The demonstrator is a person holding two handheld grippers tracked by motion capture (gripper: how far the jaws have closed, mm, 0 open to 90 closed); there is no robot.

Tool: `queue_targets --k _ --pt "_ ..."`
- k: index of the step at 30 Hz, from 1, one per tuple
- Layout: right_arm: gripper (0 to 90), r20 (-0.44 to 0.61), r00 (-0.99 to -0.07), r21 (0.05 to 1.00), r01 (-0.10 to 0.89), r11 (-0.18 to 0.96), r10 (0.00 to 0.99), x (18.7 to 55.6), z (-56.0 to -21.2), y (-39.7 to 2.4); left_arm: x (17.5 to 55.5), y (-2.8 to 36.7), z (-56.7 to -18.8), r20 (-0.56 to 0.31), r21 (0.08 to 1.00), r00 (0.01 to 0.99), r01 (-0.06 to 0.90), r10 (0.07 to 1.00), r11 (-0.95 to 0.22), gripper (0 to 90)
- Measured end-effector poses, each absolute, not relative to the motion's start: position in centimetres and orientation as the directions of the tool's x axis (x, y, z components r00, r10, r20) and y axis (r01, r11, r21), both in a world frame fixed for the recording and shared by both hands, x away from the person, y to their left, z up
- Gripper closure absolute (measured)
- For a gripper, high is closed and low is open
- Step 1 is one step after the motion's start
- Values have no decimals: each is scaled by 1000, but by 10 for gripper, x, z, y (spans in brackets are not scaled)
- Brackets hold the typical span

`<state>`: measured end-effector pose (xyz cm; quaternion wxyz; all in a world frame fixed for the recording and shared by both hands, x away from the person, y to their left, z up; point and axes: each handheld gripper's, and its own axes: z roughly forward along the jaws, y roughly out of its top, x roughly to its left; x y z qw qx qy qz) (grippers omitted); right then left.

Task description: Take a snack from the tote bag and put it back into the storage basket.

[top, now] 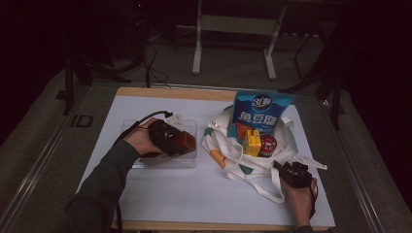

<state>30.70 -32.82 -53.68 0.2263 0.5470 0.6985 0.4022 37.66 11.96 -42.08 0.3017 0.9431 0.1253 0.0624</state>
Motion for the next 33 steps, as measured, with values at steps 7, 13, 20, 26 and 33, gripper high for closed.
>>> queue_targets --k 7,13,20,26,33 --pt "667 124 -300 809 582 78 946 307 -537 -328 377 114 -427 39 557 963 200 266 -806 359" --pt "666 127 -299 809 583 76 946 307 -537 -328 378 110 -433 30 531 961 217 274 -819 345" --pt "665 127 -300 809 583 76 946 307 -537 -328 379 108 -438 4 533 960 236 281 -812 326" --pt "666 126 -300 809 583 76 946 307 -537 -328 378 101 -442 14 516 959 236 284 -823 299" --pt "665 127 -300 809 583 77 946 307 -537 -328 377 95 -440 1 538 959 238 283 -809 269"
